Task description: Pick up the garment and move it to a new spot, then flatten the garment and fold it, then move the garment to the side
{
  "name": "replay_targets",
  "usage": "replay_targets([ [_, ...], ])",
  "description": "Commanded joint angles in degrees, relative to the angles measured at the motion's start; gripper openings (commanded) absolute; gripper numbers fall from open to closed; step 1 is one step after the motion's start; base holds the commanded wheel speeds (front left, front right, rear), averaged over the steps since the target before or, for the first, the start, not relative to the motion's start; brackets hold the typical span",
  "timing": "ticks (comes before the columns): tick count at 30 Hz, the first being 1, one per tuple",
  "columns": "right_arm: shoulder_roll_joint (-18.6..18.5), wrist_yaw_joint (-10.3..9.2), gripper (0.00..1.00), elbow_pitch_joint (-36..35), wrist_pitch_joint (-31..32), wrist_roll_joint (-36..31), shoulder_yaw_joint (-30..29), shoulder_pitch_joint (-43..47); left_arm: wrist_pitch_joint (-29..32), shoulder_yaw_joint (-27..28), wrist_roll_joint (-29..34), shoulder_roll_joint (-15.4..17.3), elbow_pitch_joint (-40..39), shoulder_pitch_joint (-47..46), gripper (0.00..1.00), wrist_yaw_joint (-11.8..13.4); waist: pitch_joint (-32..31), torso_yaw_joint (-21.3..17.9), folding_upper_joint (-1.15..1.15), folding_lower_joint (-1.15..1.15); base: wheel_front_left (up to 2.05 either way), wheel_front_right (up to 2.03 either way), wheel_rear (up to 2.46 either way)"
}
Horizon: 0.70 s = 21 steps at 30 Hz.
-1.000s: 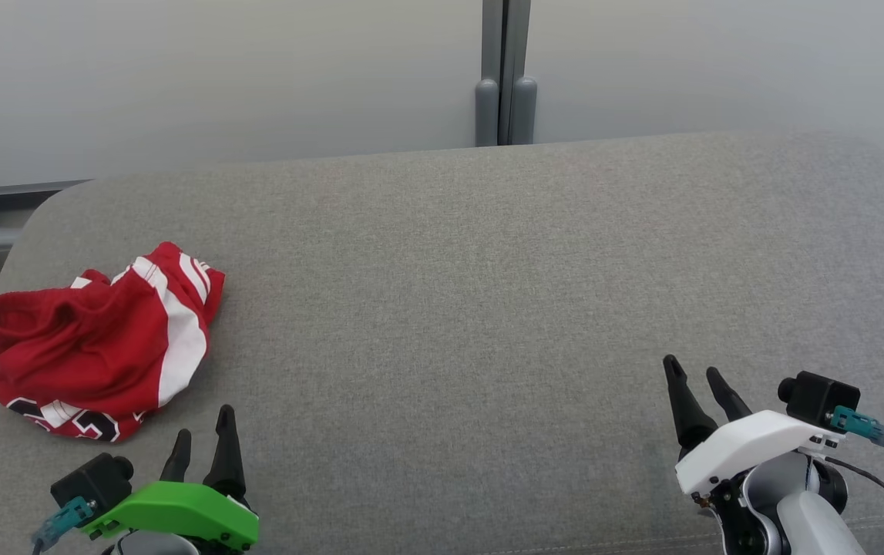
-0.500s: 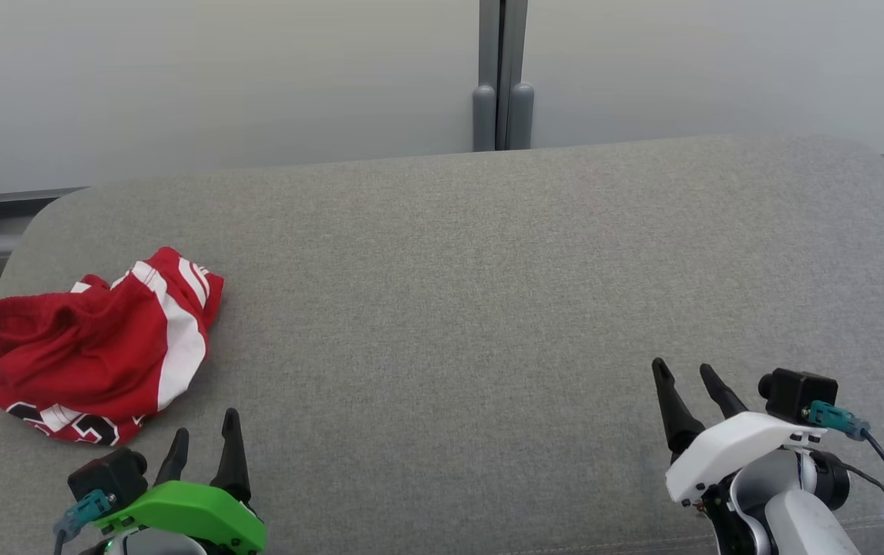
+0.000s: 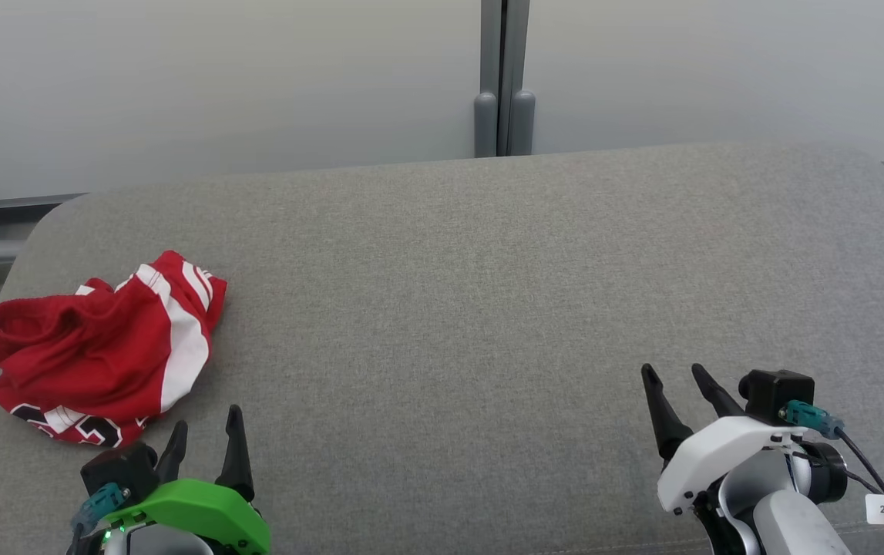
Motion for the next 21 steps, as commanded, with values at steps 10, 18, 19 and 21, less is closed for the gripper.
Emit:
replay_targets([
  [10,-0.36,0.02,1.00,-0.83,-1.47,-5.24,0.83,-0.47,-0.58,-1.45,3.90,1.65,-2.15,-0.24,1.00,1.86,-0.61,0.17,0.00,0.00,0.00,0.00,0.00],
  [18,-0.39,0.02,1.00,-1.16,-1.38,-8.35,1.45,-0.13,1.38,-2.59,5.58,2.60,-3.92,0.71,1.00,3.31,-0.96,0.29,0.00,0.00,0.00,0.00,0.00],
  [19,-0.39,0.02,1.00,-1.19,-1.30,-8.74,1.48,-0.12,1.64,-2.71,5.82,2.77,-4.18,0.74,1.00,3.43,-0.99,0.32,0.00,0.00,0.00,0.00,0.00],
  [21,-0.39,0.02,1.00,-1.23,-1.13,-9.39,1.66,-0.11,1.90,-3.12,6.30,3.09,-4.64,0.82,1.00,3.37,-1.04,0.37,0.00,0.00,0.00,0.00,0.00],
])
